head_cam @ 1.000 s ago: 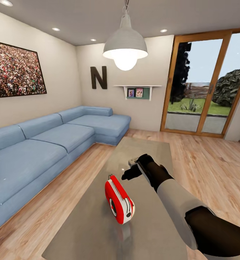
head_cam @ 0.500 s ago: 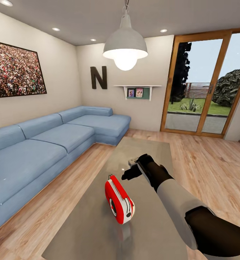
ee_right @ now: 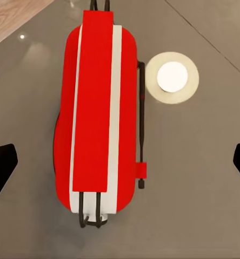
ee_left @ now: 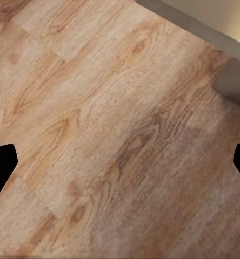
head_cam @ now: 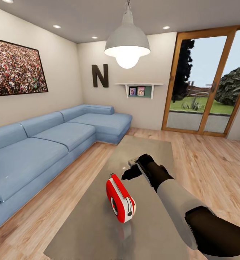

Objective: Turn on the radio receiver that's on the table in the living room.

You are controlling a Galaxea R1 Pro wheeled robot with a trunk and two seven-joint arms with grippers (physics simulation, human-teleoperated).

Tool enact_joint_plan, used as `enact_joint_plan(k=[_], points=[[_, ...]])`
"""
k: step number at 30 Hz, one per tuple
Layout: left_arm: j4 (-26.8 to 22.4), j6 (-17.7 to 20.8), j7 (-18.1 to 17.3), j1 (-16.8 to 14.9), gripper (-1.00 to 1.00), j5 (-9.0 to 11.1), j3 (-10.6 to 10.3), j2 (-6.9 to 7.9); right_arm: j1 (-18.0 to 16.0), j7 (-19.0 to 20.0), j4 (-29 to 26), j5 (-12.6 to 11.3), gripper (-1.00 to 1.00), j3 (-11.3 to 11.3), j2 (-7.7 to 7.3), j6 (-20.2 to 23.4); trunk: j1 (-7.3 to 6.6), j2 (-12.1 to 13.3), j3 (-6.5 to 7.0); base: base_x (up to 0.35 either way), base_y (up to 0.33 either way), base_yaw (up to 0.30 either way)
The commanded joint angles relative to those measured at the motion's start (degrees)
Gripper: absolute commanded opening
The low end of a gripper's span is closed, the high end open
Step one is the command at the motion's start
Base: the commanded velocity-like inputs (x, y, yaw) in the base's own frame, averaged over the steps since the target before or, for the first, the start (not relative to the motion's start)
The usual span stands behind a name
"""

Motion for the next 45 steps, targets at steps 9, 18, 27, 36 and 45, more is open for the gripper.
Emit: enact_joint_plan(k=[9, 18, 27, 36, 45], points=[[0.08, 0.1, 0.2, 0.0, 1.0, -0.04, 0.45, 0.23, 0.0, 0.0, 0.0, -0.02, 1.0, 0.0, 0.0, 0.0, 0.0, 0.0, -0.8, 0.0, 0.0, 0.102], [0.08, 0.23, 0.21, 0.0, 1.0, 0.0, 0.46, 0.29, 0.0, 0.0, 0.0, -0.02, 1.0, 0.08, 0.0, 0.0, 0.0, 0.0, -1.6, 0.0, 0.0, 0.103], [0.08, 0.23, 0.21, 0.0, 1.0, -0.01, 0.46, 0.3, 0.0, 0.0, 0.0, -0.02, 1.0, 0.06, 0.0, 0.0, 0.0, 0.0, -2.4, 0.0, 0.0, 0.098], [0.09, 0.23, 0.21, 0.0, 1.0, 0.0, 0.46, 0.31, 0.0, -1.0, -0.23, -0.02, 1.0, -0.37, 0.0, -0.25, 0.0, 0.0, -3.21, 0.0, 0.0, 0.005], [0.08, 0.23, 0.21, 0.0, 1.0, 0.0, 0.52, 0.32, 0.0, -1.05, -0.52, -0.02, 1.0, -0.44, 0.0, -0.52, 0.0, 0.0, -3.99, 0.0, 0.0, -0.143]])
